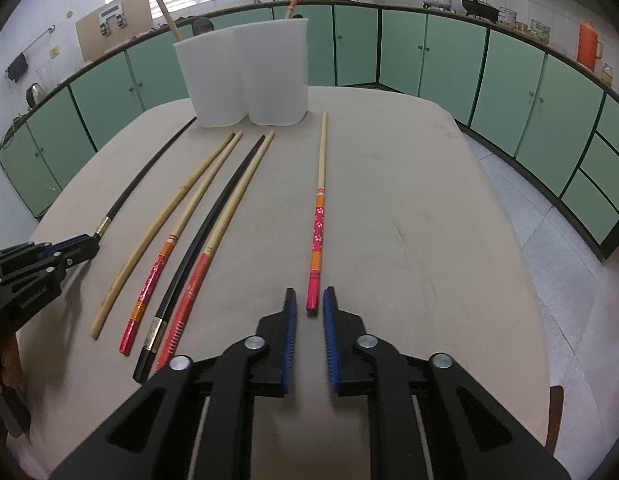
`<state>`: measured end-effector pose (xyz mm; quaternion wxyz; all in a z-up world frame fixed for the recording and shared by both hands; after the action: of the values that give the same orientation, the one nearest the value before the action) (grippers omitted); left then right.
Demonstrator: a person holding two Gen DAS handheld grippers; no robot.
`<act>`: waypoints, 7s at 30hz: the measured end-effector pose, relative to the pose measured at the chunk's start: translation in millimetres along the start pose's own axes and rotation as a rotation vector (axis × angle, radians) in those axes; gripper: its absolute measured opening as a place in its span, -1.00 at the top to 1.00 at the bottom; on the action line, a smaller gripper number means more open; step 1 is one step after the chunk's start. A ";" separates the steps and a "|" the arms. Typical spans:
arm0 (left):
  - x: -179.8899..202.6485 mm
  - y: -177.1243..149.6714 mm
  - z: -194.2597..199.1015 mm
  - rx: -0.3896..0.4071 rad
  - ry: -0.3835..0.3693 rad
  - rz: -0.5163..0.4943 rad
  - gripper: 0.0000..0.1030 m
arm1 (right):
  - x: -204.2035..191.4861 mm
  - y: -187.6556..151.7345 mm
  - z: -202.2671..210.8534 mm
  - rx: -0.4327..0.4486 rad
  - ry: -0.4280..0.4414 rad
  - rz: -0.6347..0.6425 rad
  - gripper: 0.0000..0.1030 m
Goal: Organize utensils
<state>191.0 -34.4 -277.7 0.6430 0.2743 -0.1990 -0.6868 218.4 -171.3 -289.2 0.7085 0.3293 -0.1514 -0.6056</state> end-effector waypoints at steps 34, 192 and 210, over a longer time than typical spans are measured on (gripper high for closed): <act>-32.4 174.7 134.9 0.462 -0.026 0.094 0.89 | 6.4 186.7 123.3 0.380 0.098 0.096 0.89; -15.1 26.4 -20.8 -0.015 0.070 0.082 0.88 | -40.9 34.0 -23.8 0.006 0.032 0.061 0.87; -16.1 58.4 -50.8 -0.020 0.059 0.074 0.88 | 14.5 61.6 -41.9 0.030 -0.046 -0.079 0.89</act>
<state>268.7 -19.9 -278.4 0.6764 0.2804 -0.1833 -0.6560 294.1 -170.2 -282.7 0.6752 0.3317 -0.1636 -0.6382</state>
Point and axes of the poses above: each gripper's, at about its wrist camera, not at the fingertips, and z roughly against the way its jaws point, x to its right, y to its top, the point moved 9 cm from there along -z, roughly the way its jaws point, and after that the axes turned 8 degrees about y, right-handed, at the moved point
